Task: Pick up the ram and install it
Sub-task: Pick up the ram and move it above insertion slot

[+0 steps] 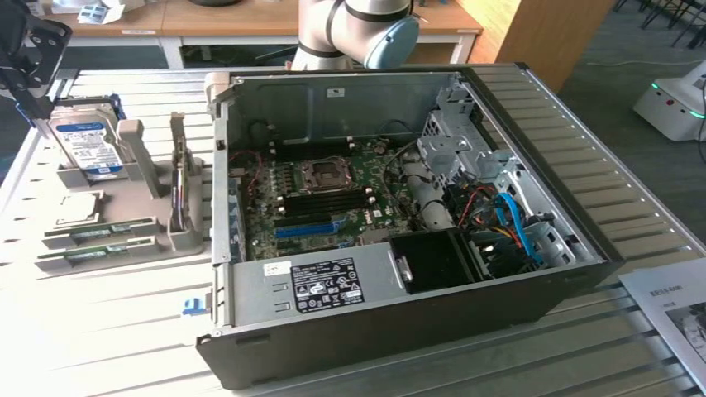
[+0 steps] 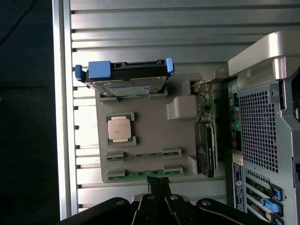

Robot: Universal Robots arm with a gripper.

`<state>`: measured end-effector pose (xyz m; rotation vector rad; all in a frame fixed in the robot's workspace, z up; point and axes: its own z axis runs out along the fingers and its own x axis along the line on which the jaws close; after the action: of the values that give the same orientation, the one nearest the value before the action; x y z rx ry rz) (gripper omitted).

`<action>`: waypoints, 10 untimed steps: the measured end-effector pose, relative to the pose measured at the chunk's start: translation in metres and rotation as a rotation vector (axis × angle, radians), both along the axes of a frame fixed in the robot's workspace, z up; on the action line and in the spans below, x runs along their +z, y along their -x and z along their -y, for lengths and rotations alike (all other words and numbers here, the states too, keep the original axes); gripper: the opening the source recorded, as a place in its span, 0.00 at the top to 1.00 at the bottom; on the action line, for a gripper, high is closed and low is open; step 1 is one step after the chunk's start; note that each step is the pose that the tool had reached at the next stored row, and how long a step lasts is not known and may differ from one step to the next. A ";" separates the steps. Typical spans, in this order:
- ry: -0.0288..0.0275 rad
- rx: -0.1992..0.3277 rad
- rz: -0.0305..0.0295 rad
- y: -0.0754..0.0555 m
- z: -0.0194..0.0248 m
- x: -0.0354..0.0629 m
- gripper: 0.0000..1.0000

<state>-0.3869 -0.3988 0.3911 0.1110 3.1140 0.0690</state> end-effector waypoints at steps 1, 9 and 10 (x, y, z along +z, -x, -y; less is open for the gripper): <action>0.0001 0.003 0.0000 0.000 0.0000 0.0000 0.87; 0.0002 0.064 -0.0002 0.000 0.0000 -0.0002 0.87; 0.0002 0.078 -0.0003 0.000 0.0000 -0.0003 0.87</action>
<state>-0.3869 -0.3988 0.3908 -0.0110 3.1179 0.0701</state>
